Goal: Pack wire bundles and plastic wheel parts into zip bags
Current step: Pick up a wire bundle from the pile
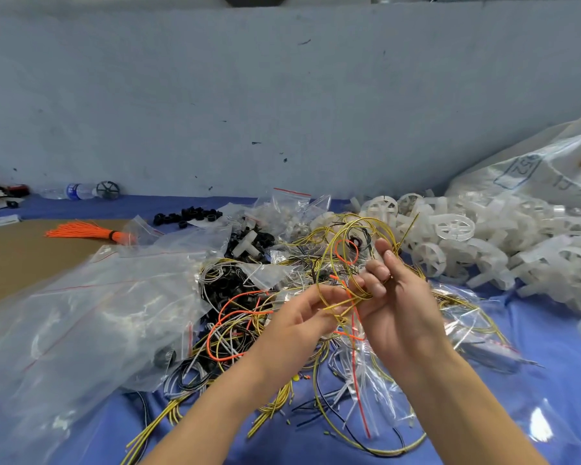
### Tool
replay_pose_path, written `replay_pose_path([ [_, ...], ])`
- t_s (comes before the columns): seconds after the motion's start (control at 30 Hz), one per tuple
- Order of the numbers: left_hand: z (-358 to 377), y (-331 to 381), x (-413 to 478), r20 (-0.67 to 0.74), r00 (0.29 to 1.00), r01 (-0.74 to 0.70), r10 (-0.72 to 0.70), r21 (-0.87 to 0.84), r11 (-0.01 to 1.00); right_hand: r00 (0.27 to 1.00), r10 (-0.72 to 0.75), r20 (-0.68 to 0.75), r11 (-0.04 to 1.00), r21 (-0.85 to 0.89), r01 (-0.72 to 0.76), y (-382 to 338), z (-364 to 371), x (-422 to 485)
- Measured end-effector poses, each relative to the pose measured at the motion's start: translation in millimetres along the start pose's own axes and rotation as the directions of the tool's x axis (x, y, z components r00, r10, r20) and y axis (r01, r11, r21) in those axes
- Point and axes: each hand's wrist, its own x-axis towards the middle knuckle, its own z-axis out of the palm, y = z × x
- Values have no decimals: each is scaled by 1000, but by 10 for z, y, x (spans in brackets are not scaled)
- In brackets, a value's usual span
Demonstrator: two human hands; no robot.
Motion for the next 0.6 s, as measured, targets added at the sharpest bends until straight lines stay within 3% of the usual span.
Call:
replay_pose_path([
  [0.2, 45, 34, -12, 36, 999, -29, 31, -62, 998, 1000, 5, -21, 1000, -13, -5, 92, -37, -12],
  [0.33, 52, 27, -8, 1, 999, -38, 38, 44, 998, 1000, -7, -27, 998, -64, 5, 106, -23, -19],
  [0.47, -7, 22, -1, -12, 998, -56, 57, 62, 996, 997, -72, 6, 975, -212, 71, 36, -4, -27],
  [0.6, -110, -13, 22, -43, 995, -72, 85, 256, 964, 993, -75, 86, 903, -416, 104, 8, 1, -51],
])
